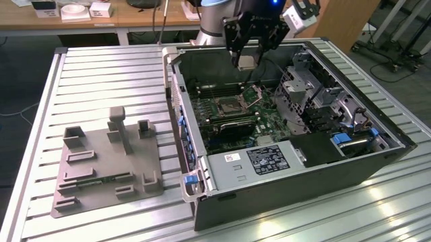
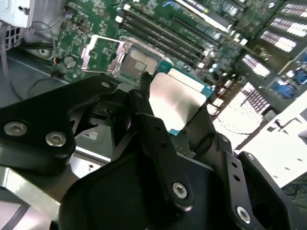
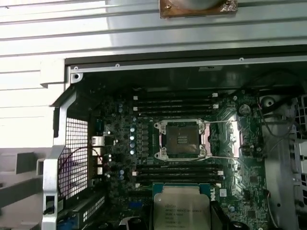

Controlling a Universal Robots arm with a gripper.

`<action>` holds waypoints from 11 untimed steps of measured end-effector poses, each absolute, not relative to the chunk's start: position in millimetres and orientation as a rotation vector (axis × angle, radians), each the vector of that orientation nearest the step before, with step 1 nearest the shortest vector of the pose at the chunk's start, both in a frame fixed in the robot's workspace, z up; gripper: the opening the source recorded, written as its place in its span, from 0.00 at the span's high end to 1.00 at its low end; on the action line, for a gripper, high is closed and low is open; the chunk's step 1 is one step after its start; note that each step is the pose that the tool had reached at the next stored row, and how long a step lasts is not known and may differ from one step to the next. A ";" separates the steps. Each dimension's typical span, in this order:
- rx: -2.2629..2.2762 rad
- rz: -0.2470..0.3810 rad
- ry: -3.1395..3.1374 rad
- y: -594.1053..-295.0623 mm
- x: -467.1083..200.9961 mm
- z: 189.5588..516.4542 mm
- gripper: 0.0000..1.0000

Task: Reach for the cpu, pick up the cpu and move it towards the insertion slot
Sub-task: 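Pick up the cpu and move it towards the insertion slot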

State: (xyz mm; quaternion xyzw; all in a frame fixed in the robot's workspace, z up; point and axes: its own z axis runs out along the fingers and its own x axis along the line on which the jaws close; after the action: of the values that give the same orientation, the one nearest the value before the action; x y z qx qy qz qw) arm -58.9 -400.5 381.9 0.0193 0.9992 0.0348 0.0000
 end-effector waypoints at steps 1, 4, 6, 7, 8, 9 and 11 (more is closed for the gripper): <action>0.061 0.109 3.139 -397.8 -57.3 381.1 0.46; 0.061 0.109 3.139 -387.6 -52.9 378.8 0.46; 0.060 0.110 3.139 -379.0 -52.1 377.6 0.46; 0.061 0.109 3.139 -374.7 -52.1 377.0 0.46; 0.060 0.109 3.138 -371.2 -52.1 376.4 0.46; 0.060 0.109 3.138 -368.4 -52.1 375.7 0.46; 0.060 0.109 3.137 -365.0 -52.1 373.8 0.46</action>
State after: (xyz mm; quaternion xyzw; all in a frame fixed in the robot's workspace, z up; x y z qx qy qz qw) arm -52.1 -365.0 373.8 0.0192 0.9992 0.0349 0.0011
